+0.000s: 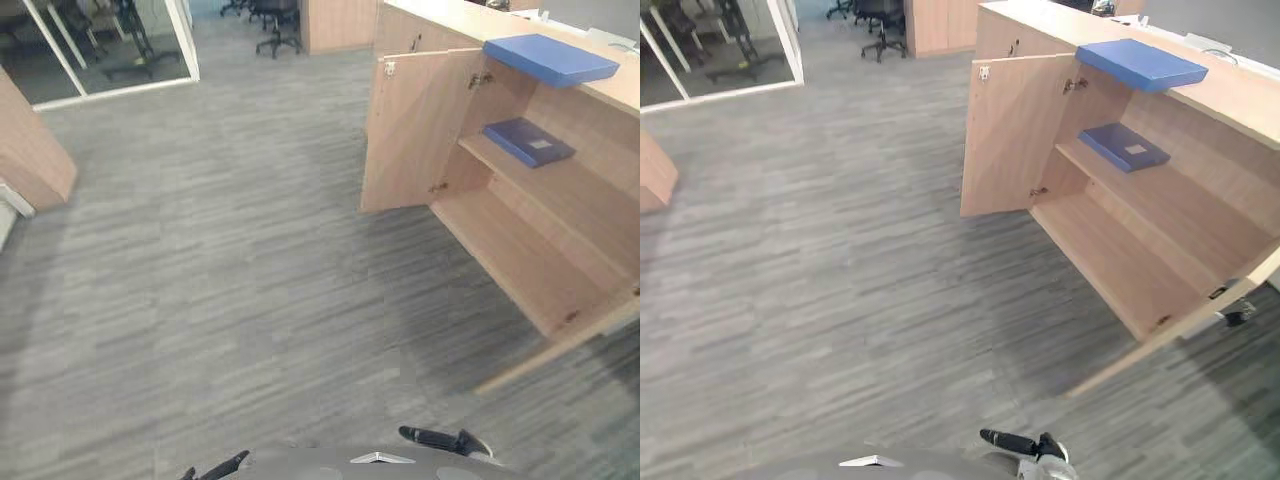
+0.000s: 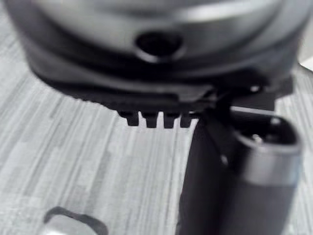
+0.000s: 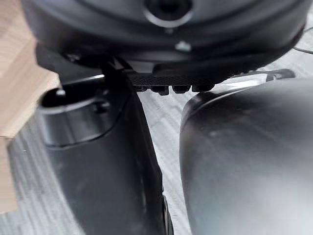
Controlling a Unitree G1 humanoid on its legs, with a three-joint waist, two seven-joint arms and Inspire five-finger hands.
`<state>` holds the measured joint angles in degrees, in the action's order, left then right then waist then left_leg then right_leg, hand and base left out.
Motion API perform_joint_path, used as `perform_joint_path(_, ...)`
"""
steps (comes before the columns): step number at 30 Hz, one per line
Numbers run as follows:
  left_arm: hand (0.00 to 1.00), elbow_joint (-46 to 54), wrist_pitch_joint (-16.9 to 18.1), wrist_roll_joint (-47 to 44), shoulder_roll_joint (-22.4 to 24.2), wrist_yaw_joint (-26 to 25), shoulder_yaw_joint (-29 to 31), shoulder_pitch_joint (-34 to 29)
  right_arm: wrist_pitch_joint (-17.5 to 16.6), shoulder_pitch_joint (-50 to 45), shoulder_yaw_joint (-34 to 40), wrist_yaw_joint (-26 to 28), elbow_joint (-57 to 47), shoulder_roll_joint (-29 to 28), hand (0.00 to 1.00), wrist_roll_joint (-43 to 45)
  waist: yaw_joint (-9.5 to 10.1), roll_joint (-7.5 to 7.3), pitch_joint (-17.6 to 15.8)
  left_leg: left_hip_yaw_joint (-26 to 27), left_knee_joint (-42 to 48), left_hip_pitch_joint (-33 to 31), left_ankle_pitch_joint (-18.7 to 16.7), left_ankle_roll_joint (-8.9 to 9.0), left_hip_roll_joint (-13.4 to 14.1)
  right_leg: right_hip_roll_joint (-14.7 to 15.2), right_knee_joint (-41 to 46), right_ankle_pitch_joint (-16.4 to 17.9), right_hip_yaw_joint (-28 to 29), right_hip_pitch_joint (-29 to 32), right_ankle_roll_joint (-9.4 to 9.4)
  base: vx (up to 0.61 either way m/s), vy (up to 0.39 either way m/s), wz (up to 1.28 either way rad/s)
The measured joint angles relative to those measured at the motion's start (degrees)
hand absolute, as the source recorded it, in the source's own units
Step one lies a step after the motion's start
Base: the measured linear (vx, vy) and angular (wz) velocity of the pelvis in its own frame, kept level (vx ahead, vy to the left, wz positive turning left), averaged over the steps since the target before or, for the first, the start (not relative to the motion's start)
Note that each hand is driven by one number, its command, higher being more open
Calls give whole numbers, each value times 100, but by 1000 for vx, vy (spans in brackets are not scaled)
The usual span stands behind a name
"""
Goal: Walk over to the cabinet, pick up the folder, carry it to the office cabinet, place the folder inside the office cabinet, then close the office cabinet door
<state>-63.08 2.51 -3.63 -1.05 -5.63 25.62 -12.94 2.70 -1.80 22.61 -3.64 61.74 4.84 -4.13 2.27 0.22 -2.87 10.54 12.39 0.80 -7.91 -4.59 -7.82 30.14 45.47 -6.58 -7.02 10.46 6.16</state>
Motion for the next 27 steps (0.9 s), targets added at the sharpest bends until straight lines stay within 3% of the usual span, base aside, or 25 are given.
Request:
perform_joint_path(1, 100, -4, 0, 3, 1, 17, 7, 15, 21, 67, 20, -55, 96, -14, 100, 1, -1, 20, -90, -111, 36, 201, 0, -1, 31, -26, 205, 14, -393, 53, 8, 286, 130, -17)
perform_joint_path(2, 100, -63, 12, 41, 10, 40, 26, 15, 26, 170, 73, -89, 188, -22, 100, 14, 19, 69, -152, -287, -2, 452, 0, -1, 81, -35, 483, 269, -883, 77, -27, 241, 55, -40)
perform_joint_path(3, 100, -130, 9, 138, -12, 88, 39, 15, 23, 213, 169, -89, 286, -18, 100, 11, 52, 65, -159, -266, -175, 695, -10, -14, 189, -152, 568, 783, -1344, 161, -436, 186, 1, -45)
perform_joint_path(4, 100, -151, 20, 156, -22, 95, 13, 12, 17, 255, 212, -72, 329, -16, 100, 17, 72, 86, -185, -231, -339, 844, -70, -76, 288, -311, 508, 1096, -1692, 286, -606, 162, -12, -43)
perform_joint_path(5, 100, -156, 19, 159, -30, 96, -16, 13, 16, 308, 249, -69, 345, -27, 100, 18, 76, 92, -243, -167, -479, 963, -126, -95, 357, -431, 395, 1195, -1910, 346, -621, 110, -18, -58)
perform_joint_path(7, 100, -166, -15, 201, -114, 84, -39, 13, 16, 475, 254, -71, 372, -184, 100, 64, 175, -71, -564, 271, -675, 1294, -330, -5, 444, -853, -506, 1206, -2644, 487, -611, 86, -93, -88)
perform_joint_path(8, 100, -165, -28, 179, -90, 75, -22, 9, 16, 483, 240, -70, 369, -212, 100, 86, 200, -101, -599, 361, -649, 1344, -438, -11, 449, -950, -767, 1201, -2804, 491, -607, 120, -162, -89)
perform_joint_path(10, 100, -158, -16, 195, -110, 74, 18, 3, 25, 485, 219, -65, 355, -278, 100, 291, 218, -173, -666, 475, -516, 1385, -669, 152, 468, -1215, -1532, 1196, -3028, 446, -573, 255, -197, -39)
perform_joint_path(12, 100, -154, -25, 255, -86, 78, 19, 36, 27, 482, 213, -66, 353, -278, 100, 287, 216, -158, -675, 388, -466, 1391, -841, 334, 556, -1368, -1886, 1267, -2971, 337, -369, 332, -207, 12)
perform_joint_path(13, 100, -152, -55, 335, 2, 80, 74, 142, 26, 485, 213, -46, 310, -243, 100, 283, 219, -54, -696, 272, -460, 1465, -971, 453, 768, -1610, -1972, 1355, -3096, 195, -141, 371, -215, 32)
perform_joint_path(14, 100, -136, -65, 432, 80, 92, 170, 193, 16, 473, 220, -70, 270, -231, 100, 275, 214, 96, -664, 12, -524, 1484, -1094, 504, 955, -1849, -2070, 1511, -3288, 57, -107, 372, -216, 31)
perform_joint_path(16, 100, -18, -79, 479, 100, 83, 234, 191, 17, 439, 217, -72, 249, -244, 100, 248, 218, 170, -621, -337, -538, 1516, -1123, 533, 1171, -2144, -2060, 1867, -3461, -15, -112, 379, -236, 26)
perform_joint_path(18, 100, 93, -132, 467, 56, 78, 352, 187, 23, 445, 278, -77, 250, -362, 100, 260, 237, 101, -608, -711, 12, 1380, -1135, 560, 1409, -2457, -2236, 2056, -3570, -246, -82, 332, -259, 16)
perform_joint_path(19, 100, 187, -142, 399, 45, 78, 478, 192, 20, 410, 335, -81, 237, -493, 100, 283, 228, -30, -552, -977, 933, 1017, -1141, 651, 1523, -2709, -2601, 2014, -3605, -481, -47, 213, -228, 7)
perform_joint_path(20, 100, 232, -142, 366, 59, 80, 509, 198, 18, 379, 353, -81, 196, -534, 100, 286, 228, -54, -526, -1054, 1504, 802, -1112, 744, 1579, -2851, -2783, 1997, -3612, -589, -36, 260, -280, -1)
perform_joint_path(22, 100, 294, -135, 146, 221, 80, 653, 287, -23, 277, 368, -90, 105, -524, 100, 397, 239, 100, -418, -1237, 3984, -92, -856, 964, 1845, -3397, -3308, 1979, -3557, -1035, -22, 269, -231, -21)
perform_joint_path(23, 100, 287, -132, 96, 234, 79, 647, 309, -34, 283, 358, -95, 143, -510, 100, 481, 250, 125, -403, -1198, 4435, -279, -820, 960, 1875, -3485, -3395, 1980, -3502, -1137, -23, 283, -163, -57)
perform_joint_path(24, 100, 289, -111, -87, 207, 74, 619, 365, -40, 343, 296, -117, 319, -477, 100, 513, 327, 101, -414, -846, 5306, -722, -811, 796, 2011, -3571, -3616, 1977, -3244, -1463, -28, 228, -96, -62)
perform_joint_path(27, 100, 294, -2, -122, 159, 21, 402, 362, -18, 533, 71, -189, 718, -328, 100, 514, 430, 73, -518, -733, 5064, -1185, -956, 653, 1969, -3516, -3889, 1884, -2815, -1954, -164, 136, -8, -76)
